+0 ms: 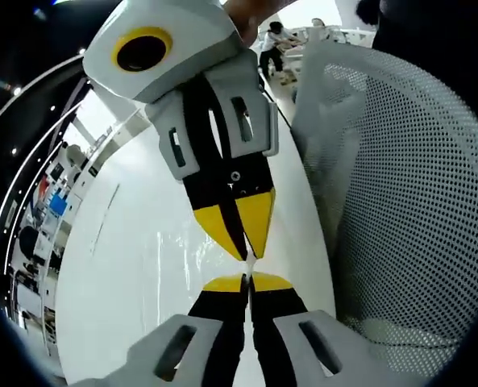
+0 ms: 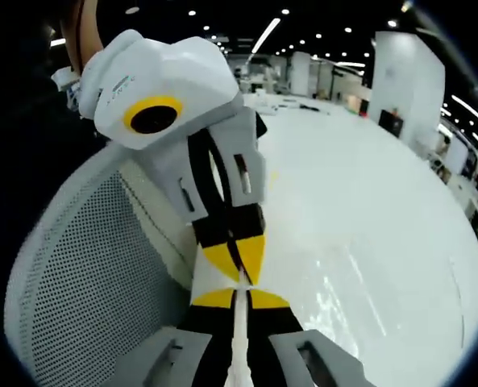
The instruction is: Open the resealable bag by pulling the two sides of the seal apart until the entire bag opening is separated and visibly accessible.
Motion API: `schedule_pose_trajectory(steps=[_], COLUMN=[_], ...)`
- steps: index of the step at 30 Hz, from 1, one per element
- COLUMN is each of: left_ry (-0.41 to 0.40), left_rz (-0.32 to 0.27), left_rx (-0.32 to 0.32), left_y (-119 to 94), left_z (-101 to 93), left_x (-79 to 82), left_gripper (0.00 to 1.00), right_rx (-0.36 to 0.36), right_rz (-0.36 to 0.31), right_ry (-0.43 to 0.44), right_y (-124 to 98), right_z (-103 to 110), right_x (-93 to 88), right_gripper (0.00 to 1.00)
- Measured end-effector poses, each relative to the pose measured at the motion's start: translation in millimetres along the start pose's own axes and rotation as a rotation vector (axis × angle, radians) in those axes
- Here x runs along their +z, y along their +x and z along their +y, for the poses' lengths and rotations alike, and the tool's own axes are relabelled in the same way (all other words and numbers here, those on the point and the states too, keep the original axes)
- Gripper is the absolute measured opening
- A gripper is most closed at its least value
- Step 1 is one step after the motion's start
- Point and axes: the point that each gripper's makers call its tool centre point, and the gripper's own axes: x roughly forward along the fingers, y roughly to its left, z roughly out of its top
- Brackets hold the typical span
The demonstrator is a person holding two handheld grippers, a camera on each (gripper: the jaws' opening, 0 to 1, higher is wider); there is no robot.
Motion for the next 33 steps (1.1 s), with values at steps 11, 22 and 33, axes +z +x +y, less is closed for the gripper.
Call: schedule_pose_trajectory(steps=[11,22,33], left_ry=[-0.048,-0.113,-0.185], left_rz=[-0.014,-0.032,-0.051], left_rx=[-0.017,-0.017,-0.016], left_y=[0.7,-1.6,-7.0], left_z=[-0.7,1.9,-0.7], left_x=[-2.0,-1.2,3.7], left_gripper=[0.0,0.0,0.0], right_rx=[-0.06,-0.153,-0.148], right_rz=[0.046,0.082,0.091], right_ry=[-0.065,-0.166,-0.212], right_y=[-0.1,4.0,4.7], right_z=[3.4,-3.5,-1.1], right_x=[-2.0,1.1,1.6], right_gripper=[0.05,0.0,0.0])
